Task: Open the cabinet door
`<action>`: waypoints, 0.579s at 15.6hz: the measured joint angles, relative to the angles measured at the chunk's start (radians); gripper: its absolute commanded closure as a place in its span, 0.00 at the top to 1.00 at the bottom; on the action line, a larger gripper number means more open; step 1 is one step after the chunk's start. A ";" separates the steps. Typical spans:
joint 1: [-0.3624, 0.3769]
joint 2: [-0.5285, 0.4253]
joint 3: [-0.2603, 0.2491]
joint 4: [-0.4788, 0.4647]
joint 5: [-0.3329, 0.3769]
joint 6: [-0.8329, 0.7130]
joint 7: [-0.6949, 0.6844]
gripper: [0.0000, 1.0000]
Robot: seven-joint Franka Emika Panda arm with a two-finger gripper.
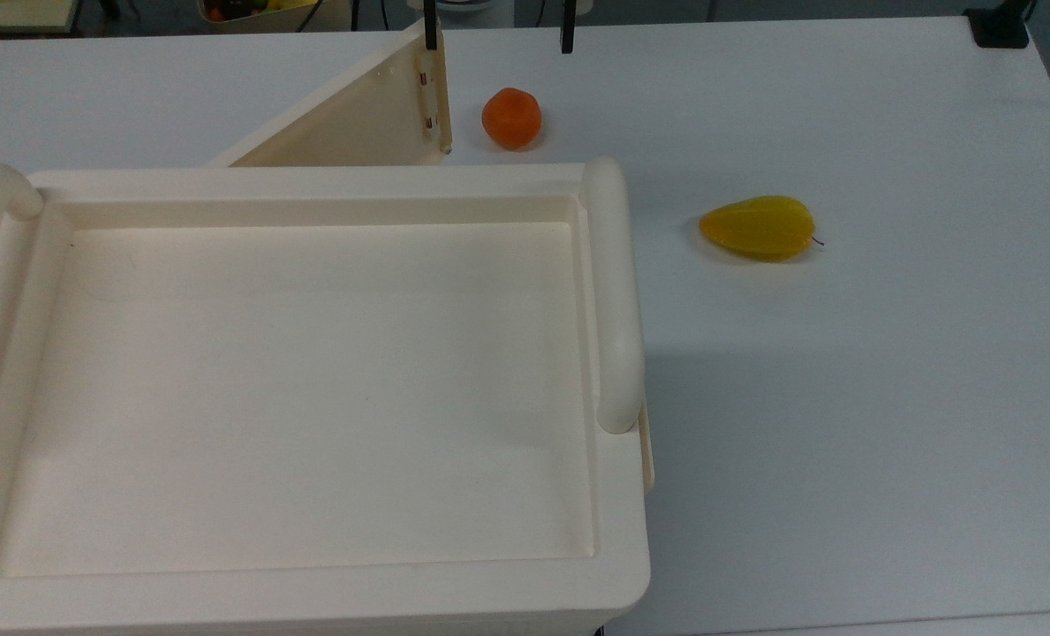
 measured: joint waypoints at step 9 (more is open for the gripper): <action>-0.016 0.006 -0.019 -0.009 0.000 -0.161 -0.005 1.00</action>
